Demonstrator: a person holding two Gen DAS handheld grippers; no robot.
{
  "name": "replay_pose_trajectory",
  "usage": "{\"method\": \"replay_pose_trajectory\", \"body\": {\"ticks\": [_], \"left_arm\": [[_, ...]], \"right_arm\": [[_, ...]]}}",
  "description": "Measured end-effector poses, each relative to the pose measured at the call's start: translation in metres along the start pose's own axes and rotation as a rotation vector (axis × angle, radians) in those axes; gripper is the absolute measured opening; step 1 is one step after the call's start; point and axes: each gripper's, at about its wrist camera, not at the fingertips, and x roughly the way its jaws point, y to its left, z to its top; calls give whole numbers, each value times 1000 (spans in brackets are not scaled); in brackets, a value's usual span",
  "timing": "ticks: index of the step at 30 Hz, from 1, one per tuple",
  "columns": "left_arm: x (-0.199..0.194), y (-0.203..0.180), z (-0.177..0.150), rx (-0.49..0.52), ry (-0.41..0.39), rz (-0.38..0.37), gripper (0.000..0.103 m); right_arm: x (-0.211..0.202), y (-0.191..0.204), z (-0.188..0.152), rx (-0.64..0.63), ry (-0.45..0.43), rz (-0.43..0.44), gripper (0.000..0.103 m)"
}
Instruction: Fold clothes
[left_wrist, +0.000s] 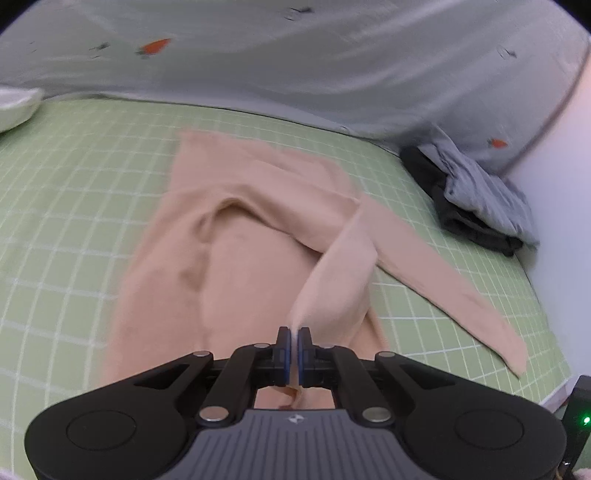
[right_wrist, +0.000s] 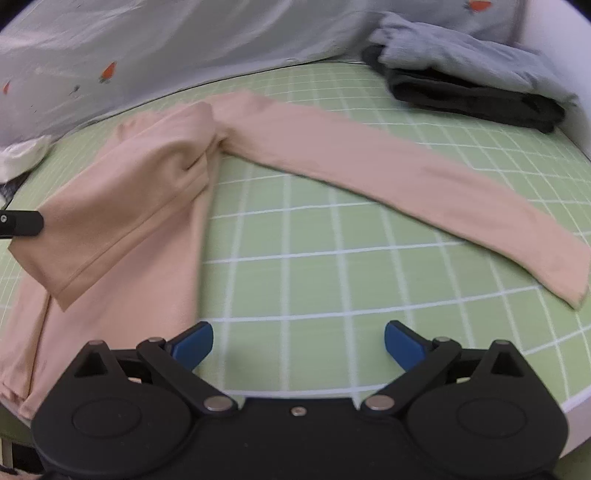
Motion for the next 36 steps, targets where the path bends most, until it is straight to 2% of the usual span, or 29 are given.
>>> {"method": "replay_pose_trajectory", "body": {"ticks": [12, 25, 30, 36], "left_arm": [[-47, 72, -27, -220, -36, 66, 3], [-40, 134, -54, -414, 55, 161, 3], [-33, 146, -60, -403, 101, 180, 4], [-30, 144, -49, -327, 149, 170, 7]], "right_arm": [[8, 43, -1, -109, 19, -4, 103], [10, 60, -5, -115, 18, -26, 103], [10, 63, -4, -89, 25, -44, 103], [6, 70, 0, -63, 0, -75, 103]]}}
